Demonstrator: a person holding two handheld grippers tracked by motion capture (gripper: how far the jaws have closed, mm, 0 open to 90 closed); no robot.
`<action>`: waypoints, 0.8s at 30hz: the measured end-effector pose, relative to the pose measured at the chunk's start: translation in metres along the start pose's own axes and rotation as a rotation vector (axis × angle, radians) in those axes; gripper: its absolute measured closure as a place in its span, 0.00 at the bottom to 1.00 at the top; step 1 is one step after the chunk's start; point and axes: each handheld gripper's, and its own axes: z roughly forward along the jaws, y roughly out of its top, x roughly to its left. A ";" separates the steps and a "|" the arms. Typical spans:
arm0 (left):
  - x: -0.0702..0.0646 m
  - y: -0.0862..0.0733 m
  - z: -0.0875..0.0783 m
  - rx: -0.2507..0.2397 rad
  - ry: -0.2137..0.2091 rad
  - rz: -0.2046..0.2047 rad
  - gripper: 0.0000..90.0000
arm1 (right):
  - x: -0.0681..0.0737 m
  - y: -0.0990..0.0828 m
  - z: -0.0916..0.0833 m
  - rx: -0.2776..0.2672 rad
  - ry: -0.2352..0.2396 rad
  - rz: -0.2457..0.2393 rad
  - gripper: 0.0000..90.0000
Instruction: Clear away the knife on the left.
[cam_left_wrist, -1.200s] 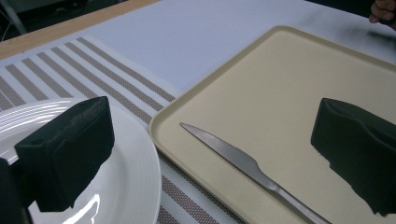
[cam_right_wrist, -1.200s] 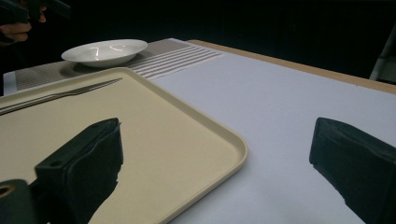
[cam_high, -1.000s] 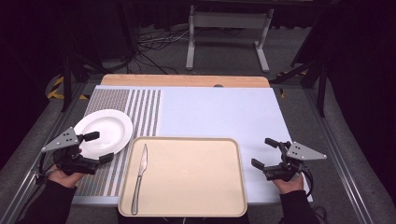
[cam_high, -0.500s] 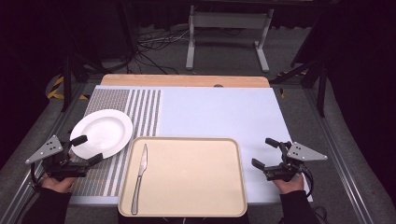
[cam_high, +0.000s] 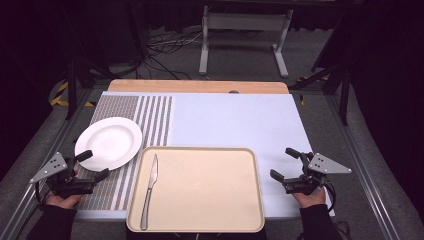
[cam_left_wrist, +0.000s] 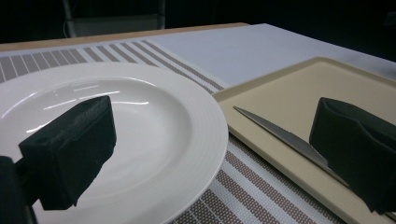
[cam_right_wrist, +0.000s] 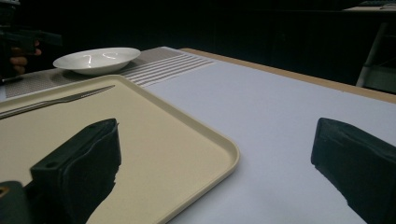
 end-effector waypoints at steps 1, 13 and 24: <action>0.000 -0.002 0.002 0.019 -0.003 -0.018 0.02 | 0.000 -0.001 0.000 -0.005 -0.003 0.008 0.02; 0.003 -0.006 0.004 0.006 -0.028 -0.091 0.01 | 0.000 -0.006 -0.001 -0.001 -0.020 0.042 0.02; 0.001 -0.005 0.004 0.005 -0.032 -0.084 0.01 | 0.000 -0.006 -0.002 -0.007 -0.015 0.042 0.02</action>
